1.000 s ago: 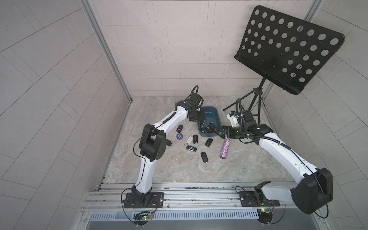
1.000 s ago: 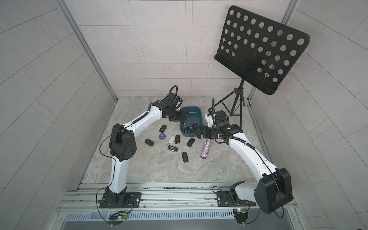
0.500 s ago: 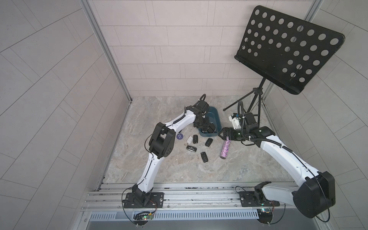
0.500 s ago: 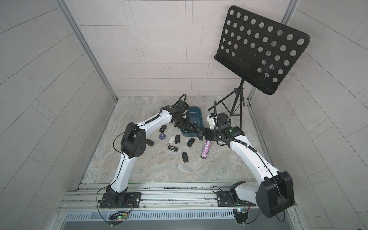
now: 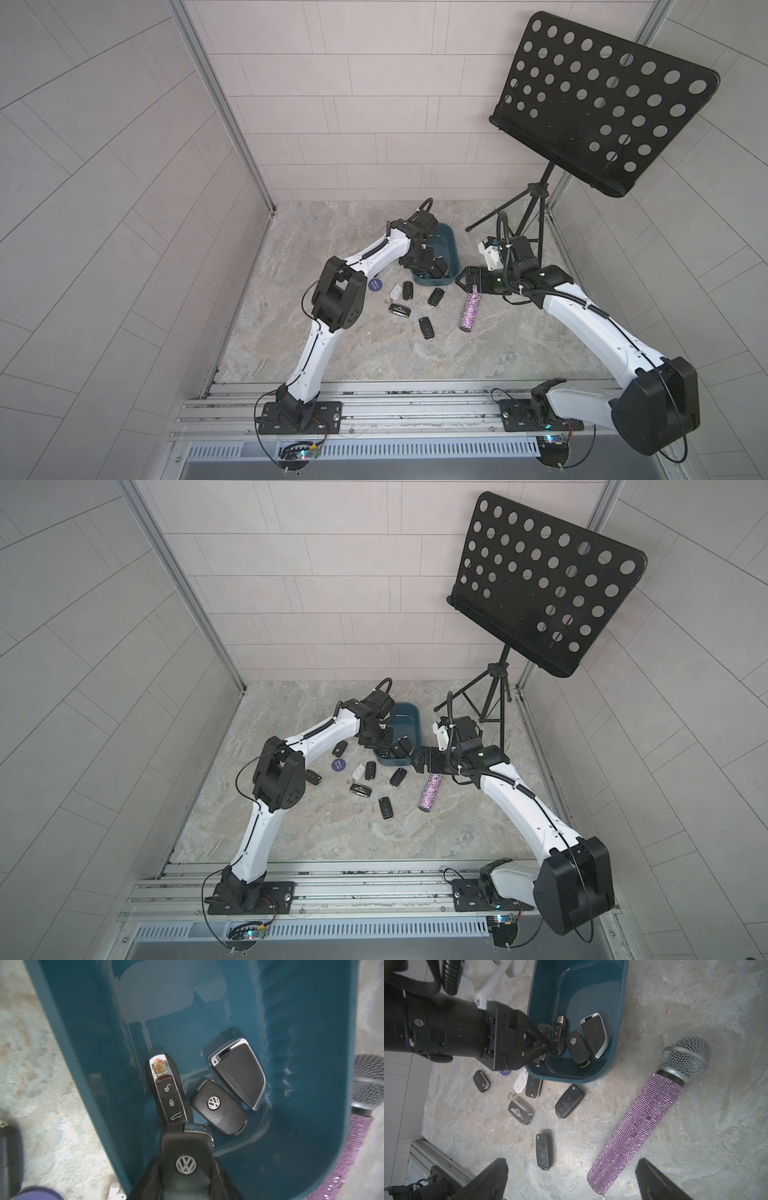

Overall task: Place the car key into the storage box
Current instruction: Adjust the storage box at the center of the board, then place the car key in the storage box.

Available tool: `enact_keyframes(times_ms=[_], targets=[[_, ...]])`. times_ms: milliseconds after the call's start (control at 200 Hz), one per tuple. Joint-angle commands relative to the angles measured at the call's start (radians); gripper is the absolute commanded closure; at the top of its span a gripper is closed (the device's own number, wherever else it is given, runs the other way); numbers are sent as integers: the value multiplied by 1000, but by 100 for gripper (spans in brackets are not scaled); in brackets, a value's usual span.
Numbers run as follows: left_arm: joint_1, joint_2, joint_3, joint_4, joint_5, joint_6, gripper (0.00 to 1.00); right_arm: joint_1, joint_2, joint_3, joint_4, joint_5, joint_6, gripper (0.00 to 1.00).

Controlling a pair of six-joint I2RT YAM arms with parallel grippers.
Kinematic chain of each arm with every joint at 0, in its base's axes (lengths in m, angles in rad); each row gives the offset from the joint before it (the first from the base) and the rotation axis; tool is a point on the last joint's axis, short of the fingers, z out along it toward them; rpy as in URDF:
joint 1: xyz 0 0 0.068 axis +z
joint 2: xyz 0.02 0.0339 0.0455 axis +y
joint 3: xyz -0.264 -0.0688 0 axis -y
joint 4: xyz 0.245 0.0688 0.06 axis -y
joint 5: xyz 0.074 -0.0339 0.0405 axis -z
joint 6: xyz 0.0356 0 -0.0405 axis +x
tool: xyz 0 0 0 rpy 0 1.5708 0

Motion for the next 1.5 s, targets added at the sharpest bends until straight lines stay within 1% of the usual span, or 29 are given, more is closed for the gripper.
enact_keyframes(times_ms=[0, 290, 425, 550, 725, 836, 1076, 1266, 1491], targets=[[-6, -5, -7, -67, -71, 35, 68, -6, -17, -9, 14, 4, 12, 0], [-2, -90, -156, -59, -131, 51, 68, -8, -6, -16, 34, -5, 23, 1], [3, -117, -183, -60, -149, 50, 68, -9, 1, -12, 36, -13, 24, 0], [5, -139, -181, -49, -141, 47, 68, -8, 0, -12, 37, -12, 24, 0], [16, -116, -100, -40, -133, 59, 68, -8, -3, -10, 29, -8, 28, 0], [26, -66, -29, -36, -127, 75, 68, -7, -5, -6, 20, -5, 27, 0], [30, 50, 122, 11, -76, 86, 67, -8, -8, -4, 10, 14, 27, 0], [32, 121, 214, 22, -129, 104, 66, -10, -7, 11, -23, 38, 22, 0], [37, 177, 259, 32, -156, 112, 66, -9, -42, -30, -1, 81, 7, 0]])
